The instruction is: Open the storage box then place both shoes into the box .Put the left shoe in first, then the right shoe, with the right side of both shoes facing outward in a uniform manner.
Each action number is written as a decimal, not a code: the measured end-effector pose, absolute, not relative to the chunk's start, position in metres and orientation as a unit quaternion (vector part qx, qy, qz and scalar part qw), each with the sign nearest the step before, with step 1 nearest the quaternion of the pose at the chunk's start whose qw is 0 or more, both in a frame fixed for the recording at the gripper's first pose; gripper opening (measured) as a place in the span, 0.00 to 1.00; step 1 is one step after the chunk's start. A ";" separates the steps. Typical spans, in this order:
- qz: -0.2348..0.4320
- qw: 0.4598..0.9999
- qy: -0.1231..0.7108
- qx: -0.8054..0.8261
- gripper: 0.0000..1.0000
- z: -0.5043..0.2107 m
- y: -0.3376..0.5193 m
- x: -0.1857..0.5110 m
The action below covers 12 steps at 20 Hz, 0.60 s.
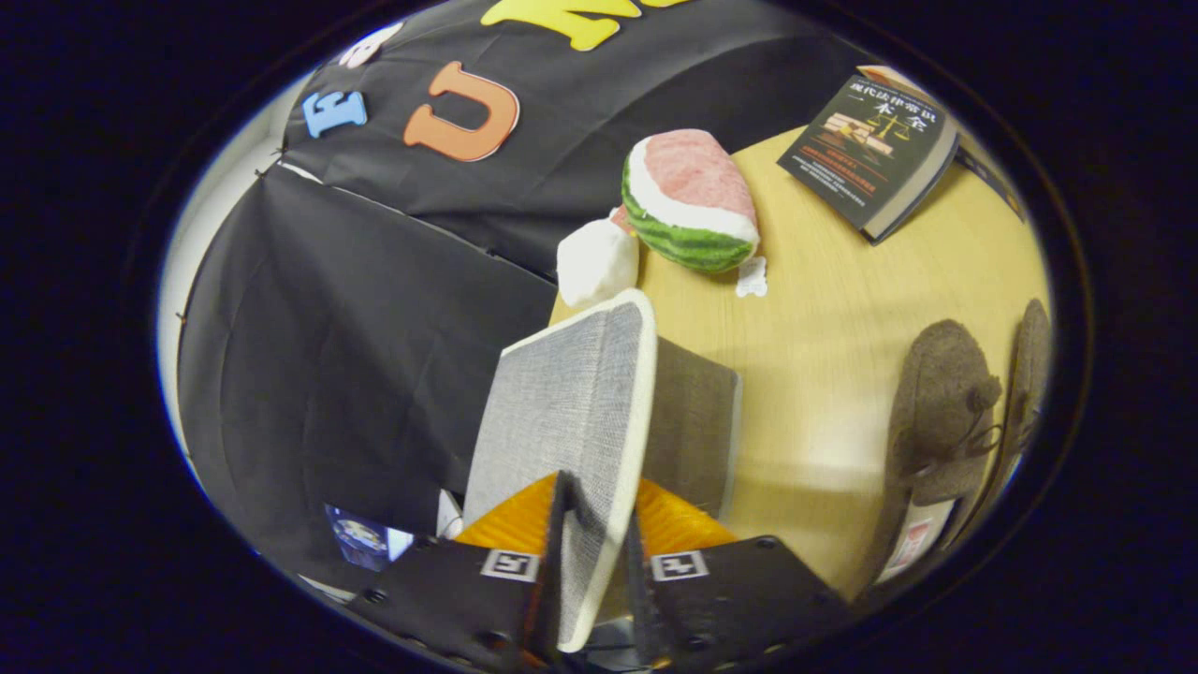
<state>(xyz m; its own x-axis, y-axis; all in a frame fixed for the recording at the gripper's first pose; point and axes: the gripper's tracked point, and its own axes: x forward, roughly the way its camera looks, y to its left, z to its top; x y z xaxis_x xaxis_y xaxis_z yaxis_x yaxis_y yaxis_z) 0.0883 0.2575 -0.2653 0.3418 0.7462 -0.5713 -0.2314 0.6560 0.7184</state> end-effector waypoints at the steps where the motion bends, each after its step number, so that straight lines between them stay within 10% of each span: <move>1: 0.301 0.775 0.485 0.272 0.31 -0.262 0.258 0.089; 3: 0.286 0.776 0.497 0.261 0.03 -0.259 0.259 0.086; 12: 0.275 0.781 0.505 0.243 0.01 -0.191 0.279 0.065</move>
<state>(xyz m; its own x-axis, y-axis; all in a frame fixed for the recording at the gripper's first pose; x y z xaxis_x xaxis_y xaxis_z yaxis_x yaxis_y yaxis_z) 0.0653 0.2791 -0.1914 0.3382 0.6749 -0.6558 -0.1831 0.7307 0.6577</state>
